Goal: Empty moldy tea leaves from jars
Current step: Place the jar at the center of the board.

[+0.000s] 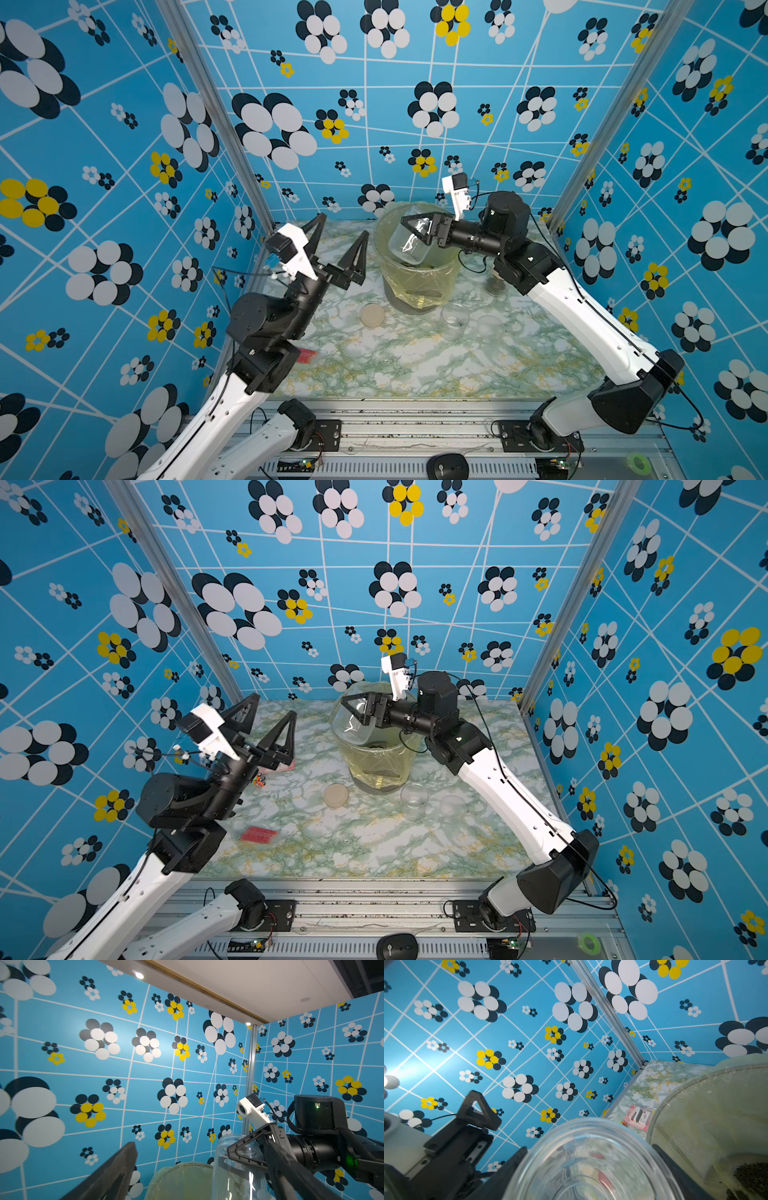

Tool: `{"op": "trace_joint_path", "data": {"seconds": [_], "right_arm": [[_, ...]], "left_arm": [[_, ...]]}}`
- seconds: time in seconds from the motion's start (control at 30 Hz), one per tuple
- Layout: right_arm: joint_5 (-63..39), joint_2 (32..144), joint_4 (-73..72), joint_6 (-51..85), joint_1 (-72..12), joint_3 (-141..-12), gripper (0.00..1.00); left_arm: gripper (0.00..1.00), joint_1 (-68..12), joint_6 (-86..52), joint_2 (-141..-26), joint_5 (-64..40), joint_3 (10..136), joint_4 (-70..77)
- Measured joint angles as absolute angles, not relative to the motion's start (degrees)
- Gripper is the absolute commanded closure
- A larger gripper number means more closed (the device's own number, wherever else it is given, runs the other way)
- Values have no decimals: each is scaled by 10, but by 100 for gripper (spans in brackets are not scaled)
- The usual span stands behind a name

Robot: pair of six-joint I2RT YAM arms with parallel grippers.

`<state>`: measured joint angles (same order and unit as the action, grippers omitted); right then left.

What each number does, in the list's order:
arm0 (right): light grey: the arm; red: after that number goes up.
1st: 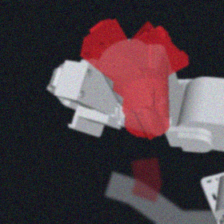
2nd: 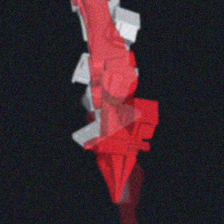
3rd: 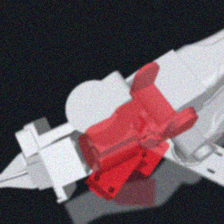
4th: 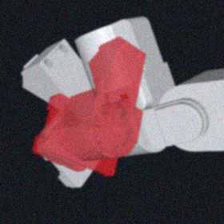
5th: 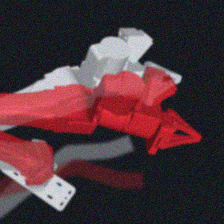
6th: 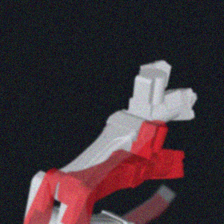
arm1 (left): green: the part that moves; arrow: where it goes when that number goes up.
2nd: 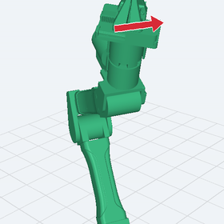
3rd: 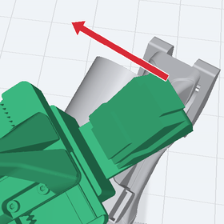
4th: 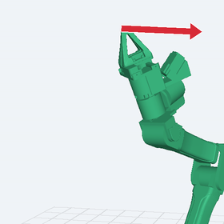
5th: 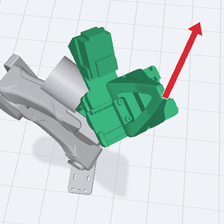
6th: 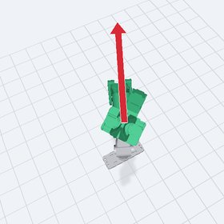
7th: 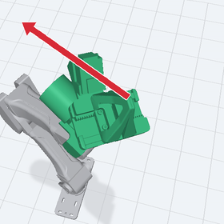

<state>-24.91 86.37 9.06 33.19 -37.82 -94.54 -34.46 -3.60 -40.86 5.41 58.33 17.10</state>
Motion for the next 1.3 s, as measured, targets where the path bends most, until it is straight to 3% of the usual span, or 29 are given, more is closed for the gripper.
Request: {"op": "trace_joint_path", "data": {"seconds": [0.2,0.57,0.93,1.3], "right_arm": [[-185,947,111,235,-470,-980,43],[-94,1098,40,120,-576,-967,43],[-74,1228,-165,81,-597,-934,41],[-65,1343,-247,34,-601,-937,38]], "left_arm": [[1,-341,10,-276,145,600,46],[1,-341,29,-170,208,605,-218],[1,-341,6,-89,239,605,-356],[1,-341,4,-88,241,605,-403]]}}
